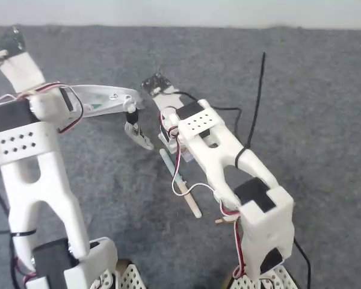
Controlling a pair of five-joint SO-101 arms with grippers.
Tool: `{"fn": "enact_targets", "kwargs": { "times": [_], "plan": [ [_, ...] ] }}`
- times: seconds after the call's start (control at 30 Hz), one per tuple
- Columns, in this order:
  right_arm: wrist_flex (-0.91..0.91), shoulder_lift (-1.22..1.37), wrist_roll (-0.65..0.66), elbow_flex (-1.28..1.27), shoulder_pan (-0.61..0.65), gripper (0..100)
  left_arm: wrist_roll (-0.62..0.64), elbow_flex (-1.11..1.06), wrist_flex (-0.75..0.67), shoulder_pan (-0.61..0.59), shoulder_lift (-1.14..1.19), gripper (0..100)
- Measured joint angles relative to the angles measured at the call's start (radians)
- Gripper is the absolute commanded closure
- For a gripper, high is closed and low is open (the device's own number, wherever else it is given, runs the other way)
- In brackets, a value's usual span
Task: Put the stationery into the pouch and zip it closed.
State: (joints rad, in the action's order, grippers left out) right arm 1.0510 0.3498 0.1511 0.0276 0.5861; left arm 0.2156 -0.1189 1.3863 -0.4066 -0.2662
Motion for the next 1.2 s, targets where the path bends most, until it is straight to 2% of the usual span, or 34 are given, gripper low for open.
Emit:
{"fn": "enact_targets", "kwargs": {
  "times": [0.33,1.2],
  "plan": [
    [-0.043,-0.307,0.0,-0.186,-0.003,99.2,0.0,0.0,0.0,0.0,0.0,99],
    [-0.881,-1.046,0.0,-0.899,-0.041,99.2,0.0,-0.032,-0.023,0.071,0.0,99]
  ]
}}
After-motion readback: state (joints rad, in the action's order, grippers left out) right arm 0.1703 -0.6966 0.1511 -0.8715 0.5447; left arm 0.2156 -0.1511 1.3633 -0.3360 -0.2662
